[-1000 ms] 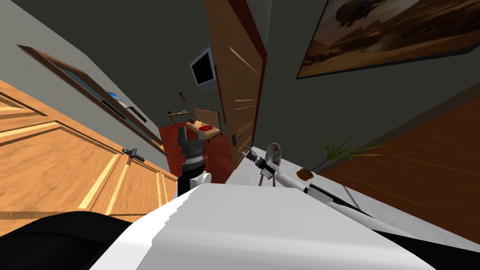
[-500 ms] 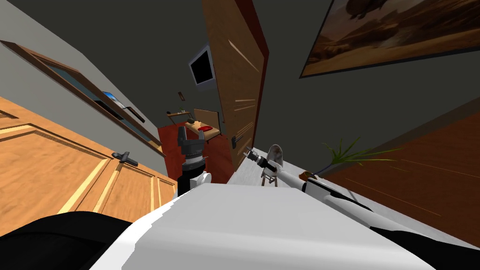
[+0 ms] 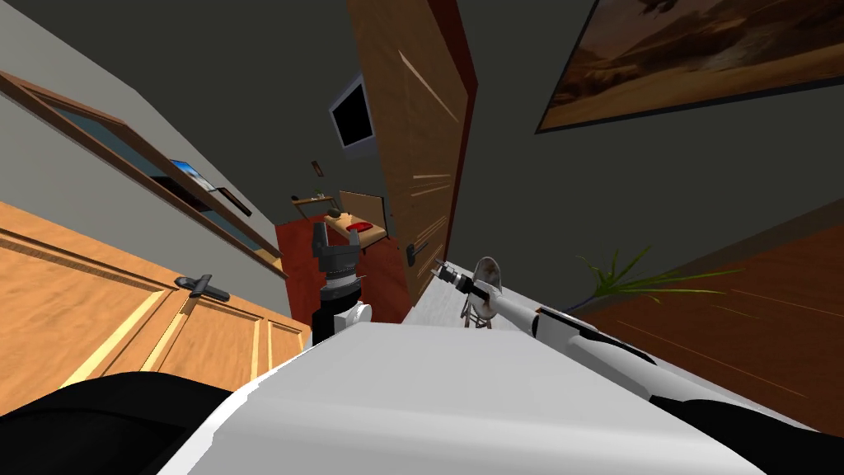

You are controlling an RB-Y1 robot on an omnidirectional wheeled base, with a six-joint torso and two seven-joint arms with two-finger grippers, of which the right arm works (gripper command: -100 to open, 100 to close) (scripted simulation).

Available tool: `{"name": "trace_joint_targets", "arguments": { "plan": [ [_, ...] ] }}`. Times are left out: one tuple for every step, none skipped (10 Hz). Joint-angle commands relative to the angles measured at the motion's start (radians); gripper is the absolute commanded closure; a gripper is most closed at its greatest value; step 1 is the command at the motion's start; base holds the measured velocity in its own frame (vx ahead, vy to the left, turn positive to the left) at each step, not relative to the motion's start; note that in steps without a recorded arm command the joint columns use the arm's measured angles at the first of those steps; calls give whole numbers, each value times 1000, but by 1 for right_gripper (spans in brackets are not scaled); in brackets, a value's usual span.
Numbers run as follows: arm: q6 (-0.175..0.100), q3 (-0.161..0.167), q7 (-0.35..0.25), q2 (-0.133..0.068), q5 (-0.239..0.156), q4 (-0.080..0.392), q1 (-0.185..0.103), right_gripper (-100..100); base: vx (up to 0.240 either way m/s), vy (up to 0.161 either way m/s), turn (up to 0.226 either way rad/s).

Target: Push the door open

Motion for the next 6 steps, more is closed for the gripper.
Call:
{"name": "trace_joint_targets", "arguments": {
  "plan": [
    [-9,18,-12,-5,-2,37,-22,-100,109,19,1],
    [-13,32,-20,-12,-4,60,-36,-100,112,12,1],
    [-18,48,-29,-19,-7,85,-52,-100,127,17,4],
    [-22,59,-35,-25,-8,102,-63,-100,120,5,1],
    [-27,76,-44,-33,-10,129,-80,-100,135,-2,4],
    [-30,84,-49,-37,-11,142,-88,-100,120,-2,3]
  ]
}}
